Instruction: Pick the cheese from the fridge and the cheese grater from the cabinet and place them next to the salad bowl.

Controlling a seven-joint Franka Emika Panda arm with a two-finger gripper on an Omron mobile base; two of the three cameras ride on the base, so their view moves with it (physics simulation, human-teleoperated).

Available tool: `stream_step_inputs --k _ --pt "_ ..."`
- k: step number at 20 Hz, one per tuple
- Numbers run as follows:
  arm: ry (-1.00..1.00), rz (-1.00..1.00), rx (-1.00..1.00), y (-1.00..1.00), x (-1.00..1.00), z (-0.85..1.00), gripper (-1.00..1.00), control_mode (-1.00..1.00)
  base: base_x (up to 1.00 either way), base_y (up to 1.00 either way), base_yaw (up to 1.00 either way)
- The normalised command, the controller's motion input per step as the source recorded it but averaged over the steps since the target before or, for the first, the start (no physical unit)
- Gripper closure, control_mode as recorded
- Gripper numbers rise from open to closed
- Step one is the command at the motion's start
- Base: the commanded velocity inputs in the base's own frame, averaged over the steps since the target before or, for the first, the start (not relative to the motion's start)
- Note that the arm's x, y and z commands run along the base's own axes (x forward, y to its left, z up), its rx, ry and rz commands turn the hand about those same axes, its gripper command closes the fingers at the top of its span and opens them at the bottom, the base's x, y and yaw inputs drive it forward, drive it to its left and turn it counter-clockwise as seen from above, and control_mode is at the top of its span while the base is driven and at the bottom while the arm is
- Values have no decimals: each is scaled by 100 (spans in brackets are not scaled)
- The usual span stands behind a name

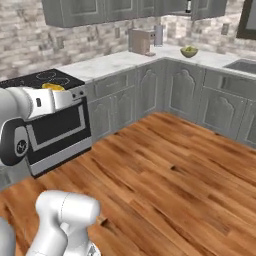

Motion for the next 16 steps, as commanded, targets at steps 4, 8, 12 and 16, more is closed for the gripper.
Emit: stream_step_inputs --k 4,8,12,16 --pt "0 0 0 0 0 0 100 100 100 -51 -3" --pt "0 0 0 0 0 0 100 100 100 -29 -2" --pt "0 0 0 0 0 0 100 100 100 -5 0" --pt "0 0 0 0 0 0 100 100 100 4 0"
